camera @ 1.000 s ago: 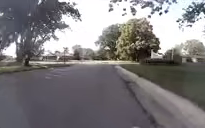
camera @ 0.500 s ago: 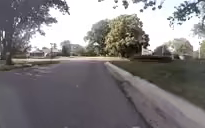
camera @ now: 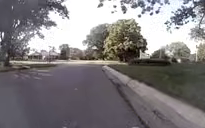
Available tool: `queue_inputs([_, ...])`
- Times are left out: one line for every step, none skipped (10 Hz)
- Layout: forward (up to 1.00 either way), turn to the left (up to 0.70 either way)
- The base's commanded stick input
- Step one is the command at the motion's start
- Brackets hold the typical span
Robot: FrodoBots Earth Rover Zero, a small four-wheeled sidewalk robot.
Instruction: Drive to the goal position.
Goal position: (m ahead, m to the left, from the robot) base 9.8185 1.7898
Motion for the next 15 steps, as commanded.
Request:
queue_inputs([0.54,0.0])
queue_inputs([0.85,0.0])
queue_inputs([0.85,0.0])
queue_inputs([0.85,0.0])
queue_inputs([0.85,0.0])
queue_inputs([0.85,0.0])
queue_inputs([0.85,0.0])
queue_inputs([0.85,0.0])
queue_inputs([0.85,0.0])
queue_inputs([0.85,0.0])
queue_inputs([0.85,0.0])
queue_inputs([0.85,0.0])
queue_inputs([0.85,0.0])
queue_inputs([0.85,0.0])
queue_inputs([0.85,0.0])
